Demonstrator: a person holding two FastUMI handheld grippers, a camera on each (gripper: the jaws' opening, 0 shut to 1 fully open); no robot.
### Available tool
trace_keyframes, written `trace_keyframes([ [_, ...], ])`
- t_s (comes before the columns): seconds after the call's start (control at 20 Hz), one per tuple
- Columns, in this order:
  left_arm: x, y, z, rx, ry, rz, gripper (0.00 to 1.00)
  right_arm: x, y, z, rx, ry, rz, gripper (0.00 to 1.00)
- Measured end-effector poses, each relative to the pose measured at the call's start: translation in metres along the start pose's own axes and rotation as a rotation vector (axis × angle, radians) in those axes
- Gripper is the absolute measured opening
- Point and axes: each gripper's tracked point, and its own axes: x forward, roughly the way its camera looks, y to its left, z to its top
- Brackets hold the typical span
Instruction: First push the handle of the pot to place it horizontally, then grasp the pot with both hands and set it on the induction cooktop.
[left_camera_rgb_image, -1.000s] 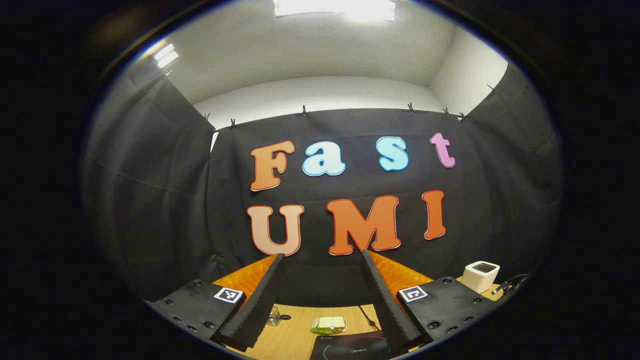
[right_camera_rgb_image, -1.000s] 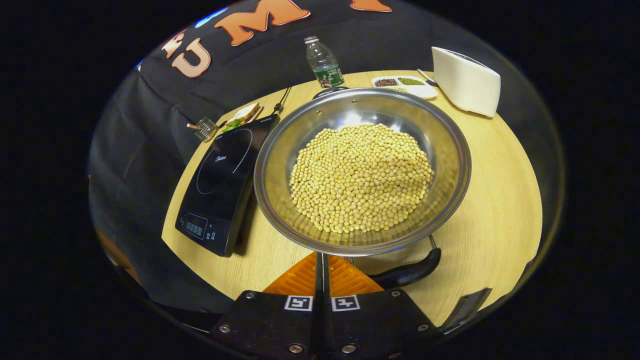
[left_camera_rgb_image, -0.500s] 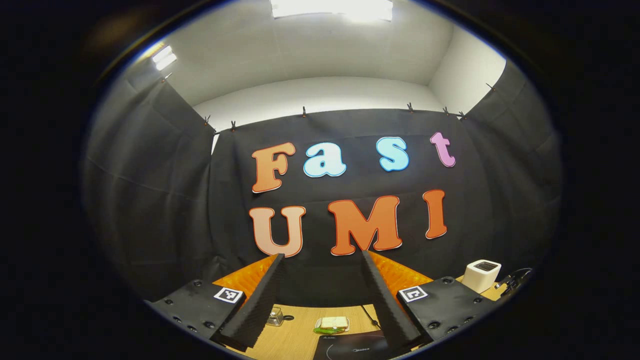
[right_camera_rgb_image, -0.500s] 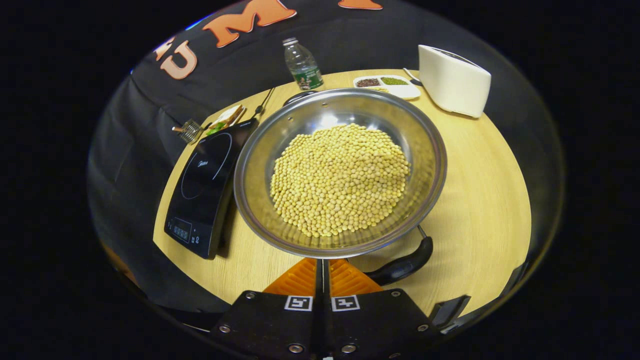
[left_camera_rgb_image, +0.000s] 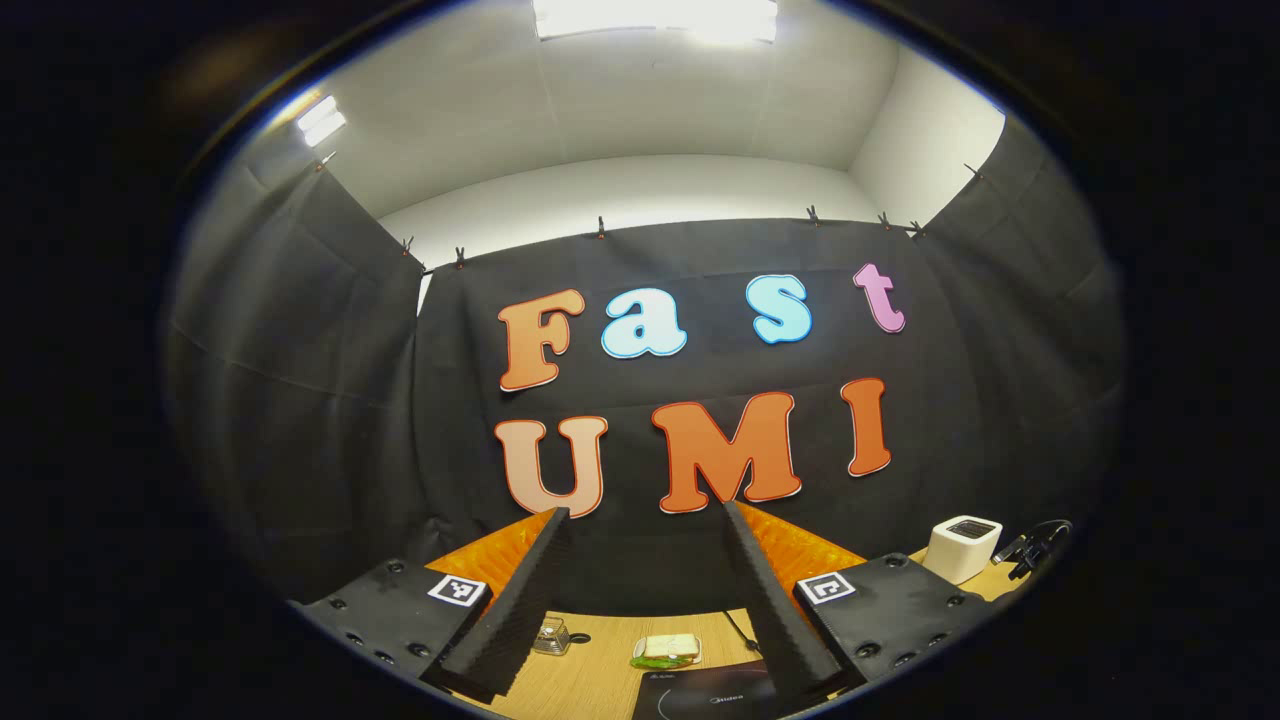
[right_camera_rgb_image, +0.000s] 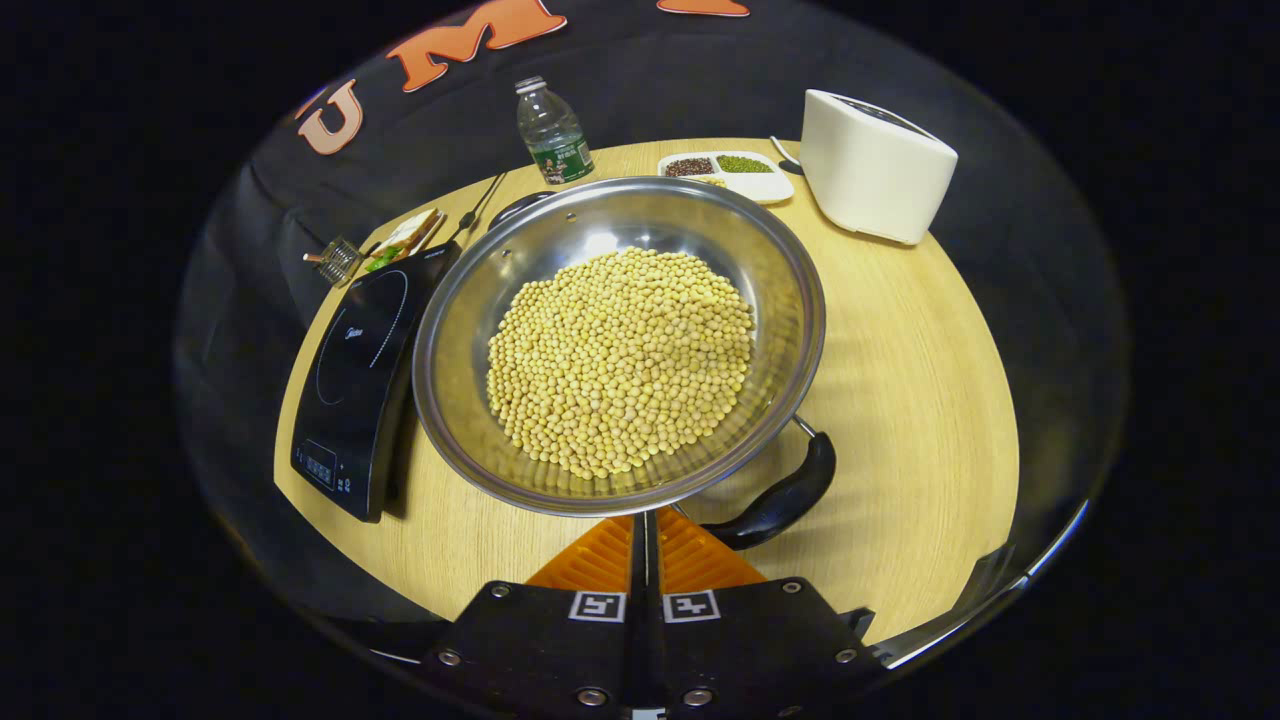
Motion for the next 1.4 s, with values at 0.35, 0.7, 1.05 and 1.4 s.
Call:
trace_keyframes([
  [0.35, 0.003, 0.002, -0.004, 0.003, 0.004, 0.008, 0.99, 0.002, -0.024, 0.014, 0.061, -0.021, -0.033, 0.0],
  [0.7, 0.011, -0.006, -0.007, -0.014, 0.008, -0.011, 0.99, 0.001, -0.047, 0.035, 0.12, -0.049, -0.071, 0.0],
  [1.05, 0.011, -0.003, -0.017, -0.024, 0.029, -0.004, 0.99, 0.006, -0.067, 0.063, 0.202, -0.101, -0.134, 0.0],
  [1.4, 0.016, -0.001, -0.025, -0.035, 0.043, -0.004, 0.99, 0.01, -0.072, 0.073, 0.234, -0.103, -0.138, 0.0],
])
